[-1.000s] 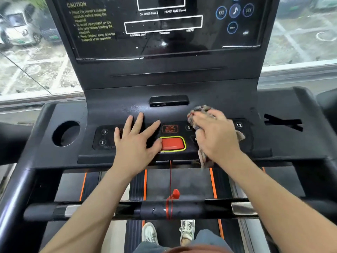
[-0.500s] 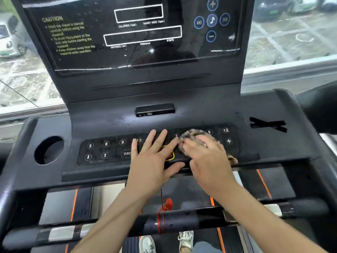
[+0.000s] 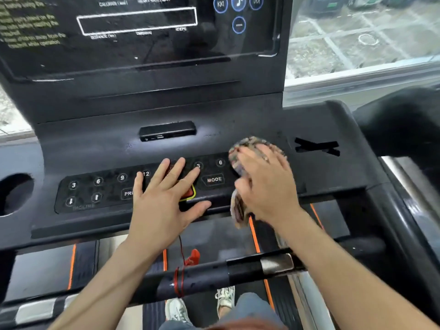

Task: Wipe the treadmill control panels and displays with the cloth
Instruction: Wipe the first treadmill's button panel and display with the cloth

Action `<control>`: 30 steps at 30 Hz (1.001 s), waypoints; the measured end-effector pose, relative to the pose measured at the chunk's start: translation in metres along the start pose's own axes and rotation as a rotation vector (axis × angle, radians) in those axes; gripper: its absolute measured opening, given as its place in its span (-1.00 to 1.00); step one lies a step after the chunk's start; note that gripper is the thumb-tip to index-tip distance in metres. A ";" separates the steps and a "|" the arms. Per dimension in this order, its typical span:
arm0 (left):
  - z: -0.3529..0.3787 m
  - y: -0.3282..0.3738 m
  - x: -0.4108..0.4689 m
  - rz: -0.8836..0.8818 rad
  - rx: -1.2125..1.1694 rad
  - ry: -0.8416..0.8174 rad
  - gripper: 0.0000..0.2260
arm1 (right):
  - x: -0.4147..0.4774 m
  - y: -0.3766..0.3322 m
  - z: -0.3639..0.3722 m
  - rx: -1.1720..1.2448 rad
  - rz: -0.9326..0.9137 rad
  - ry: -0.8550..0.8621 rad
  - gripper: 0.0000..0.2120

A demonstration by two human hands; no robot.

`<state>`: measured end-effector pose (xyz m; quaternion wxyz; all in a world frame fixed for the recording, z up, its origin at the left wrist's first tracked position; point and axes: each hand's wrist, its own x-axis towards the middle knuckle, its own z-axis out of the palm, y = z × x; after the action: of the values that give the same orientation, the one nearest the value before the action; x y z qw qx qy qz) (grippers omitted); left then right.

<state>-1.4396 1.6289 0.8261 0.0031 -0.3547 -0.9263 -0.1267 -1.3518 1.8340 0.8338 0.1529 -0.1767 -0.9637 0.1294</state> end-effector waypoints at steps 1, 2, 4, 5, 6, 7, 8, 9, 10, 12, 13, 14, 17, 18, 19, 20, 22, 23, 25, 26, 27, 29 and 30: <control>0.000 0.001 0.000 -0.006 -0.006 -0.004 -0.36 | 0.016 0.009 -0.004 -0.010 0.130 0.001 -0.47; 0.000 0.002 0.000 -0.010 -0.005 -0.008 -0.36 | 0.022 0.009 -0.004 -0.039 0.230 0.005 -0.48; -0.001 0.003 -0.001 -0.012 0.011 -0.016 -0.36 | 0.004 -0.015 0.003 -0.088 0.245 0.014 -0.52; -0.002 0.003 0.000 -0.013 0.020 -0.017 -0.37 | -0.013 -0.030 0.006 -0.080 0.180 0.001 -0.54; -0.002 0.003 0.000 -0.014 0.027 -0.021 -0.37 | -0.029 -0.041 0.008 -0.070 0.097 -0.019 -0.55; -0.003 0.004 0.000 -0.012 0.031 -0.024 -0.36 | -0.037 -0.042 0.009 -0.062 0.038 -0.043 -0.56; -0.003 0.006 0.002 -0.003 0.034 -0.026 -0.36 | -0.034 -0.035 0.009 -0.065 0.006 -0.050 -0.56; -0.003 0.010 0.005 0.018 0.040 -0.037 -0.37 | -0.024 -0.023 0.009 -0.080 0.015 -0.040 -0.57; -0.003 0.016 0.009 0.051 0.047 -0.057 -0.37 | -0.011 -0.012 0.007 -0.093 0.065 -0.027 -0.56; -0.001 0.032 0.022 0.113 0.056 -0.094 -0.36 | 0.020 0.001 0.003 -0.090 0.176 -0.059 -0.52; -0.001 0.040 0.029 0.134 0.066 -0.119 -0.34 | 0.029 0.003 0.005 -0.073 0.216 -0.084 -0.49; 0.000 0.045 0.035 0.147 0.076 -0.148 -0.32 | 0.032 0.001 0.009 -0.069 0.239 -0.096 -0.47; 0.002 0.044 0.038 0.166 0.090 -0.155 -0.37 | 0.006 -0.002 0.006 -0.107 0.212 -0.039 -0.49; 0.003 0.041 0.036 0.182 0.092 -0.143 -0.40 | -0.010 -0.002 0.005 -0.137 0.183 -0.024 -0.49; 0.004 0.039 0.034 0.198 0.093 -0.122 -0.41 | -0.023 -0.001 0.002 -0.166 0.154 -0.040 -0.50; 0.004 0.038 0.033 0.208 0.088 -0.102 -0.42 | -0.028 0.002 0.002 -0.196 0.134 -0.057 -0.49; 0.004 0.038 0.034 0.221 0.071 -0.104 -0.42 | -0.013 0.006 0.002 -0.191 0.150 -0.047 -0.47; 0.004 0.039 0.034 0.222 0.057 -0.109 -0.43 | 0.000 0.005 0.003 -0.157 0.186 -0.033 -0.46; 0.002 0.037 0.030 0.240 0.044 -0.090 -0.46 | 0.014 -0.005 0.007 -0.100 0.202 -0.023 -0.43; 0.001 0.033 0.025 0.258 0.040 -0.077 -0.47 | 0.011 -0.014 0.012 -0.080 0.164 -0.020 -0.43; 0.000 0.028 0.020 0.278 0.032 -0.063 -0.48 | 0.003 -0.025 0.017 -0.070 0.107 -0.021 -0.45; -0.003 0.018 0.011 0.321 0.030 -0.017 -0.48 | -0.017 -0.047 0.024 -0.047 -0.011 0.003 -0.50; -0.002 0.013 0.008 0.330 0.051 0.005 -0.48 | -0.022 -0.050 0.024 -0.033 -0.054 0.003 -0.51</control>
<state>-1.4367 1.6430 0.8317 0.0351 -0.5014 -0.8585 -0.1018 -1.3557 1.7760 0.8219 0.1548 -0.1534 -0.9699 0.1089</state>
